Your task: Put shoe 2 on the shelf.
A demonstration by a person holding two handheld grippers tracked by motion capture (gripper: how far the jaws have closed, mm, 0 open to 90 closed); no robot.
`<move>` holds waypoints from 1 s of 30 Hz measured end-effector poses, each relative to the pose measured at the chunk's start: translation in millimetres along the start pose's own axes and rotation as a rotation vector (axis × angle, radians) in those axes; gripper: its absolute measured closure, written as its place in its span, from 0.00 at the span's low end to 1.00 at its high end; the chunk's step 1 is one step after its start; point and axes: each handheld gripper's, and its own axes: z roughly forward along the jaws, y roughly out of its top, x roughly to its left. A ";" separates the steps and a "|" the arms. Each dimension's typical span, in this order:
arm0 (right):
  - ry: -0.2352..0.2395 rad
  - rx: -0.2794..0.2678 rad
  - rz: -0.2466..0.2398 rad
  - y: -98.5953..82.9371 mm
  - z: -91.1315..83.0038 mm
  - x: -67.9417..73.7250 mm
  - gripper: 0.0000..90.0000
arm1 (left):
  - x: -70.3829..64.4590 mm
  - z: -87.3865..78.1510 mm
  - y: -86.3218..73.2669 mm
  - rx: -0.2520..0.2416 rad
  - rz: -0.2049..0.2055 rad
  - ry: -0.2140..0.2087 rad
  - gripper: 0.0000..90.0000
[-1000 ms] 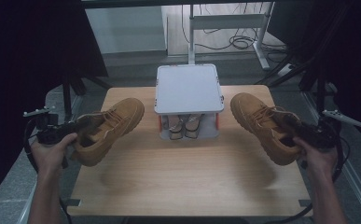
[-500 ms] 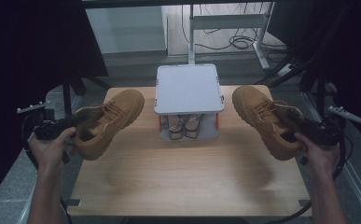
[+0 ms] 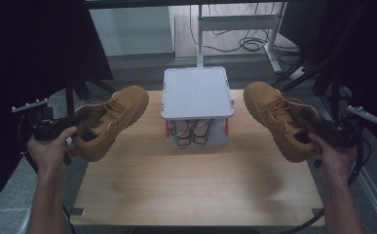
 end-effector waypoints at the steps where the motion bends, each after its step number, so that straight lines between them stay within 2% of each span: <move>1: 0.000 0.000 -0.001 1.2 -0.4 0.9 0.90 | -0.7 -0.6 1.3 -0.002 0.000 -0.004 0.88; 7: 0.005 -0.010 0.012 8.1 0.0 6.9 0.90 | -7.9 -1.9 9.6 -0.012 0.003 -0.015 0.88; 10: 0.011 -0.016 0.004 10.5 0.7 10.6 0.90 | -12.1 -2.2 9.7 -0.015 0.005 -0.014 0.88; 15: 0.027 -0.017 0.005 11.6 2.7 14.9 0.90 | -14.0 -0.8 10.9 -0.016 0.000 -0.023 0.88; 21: 0.035 -0.019 -0.004 14.1 2.0 19.9 0.90 | -15.7 0.7 14.4 -0.020 0.007 -0.013 0.88; 24: 0.037 -0.027 0.007 16.3 2.7 21.4 0.90 | -17.1 2.4 16.7 -0.024 0.006 -0.011 0.88; 30: 0.037 -0.035 0.002 22.1 7.2 29.3 0.90 | -27.6 8.6 18.8 -0.023 0.019 -0.019 0.88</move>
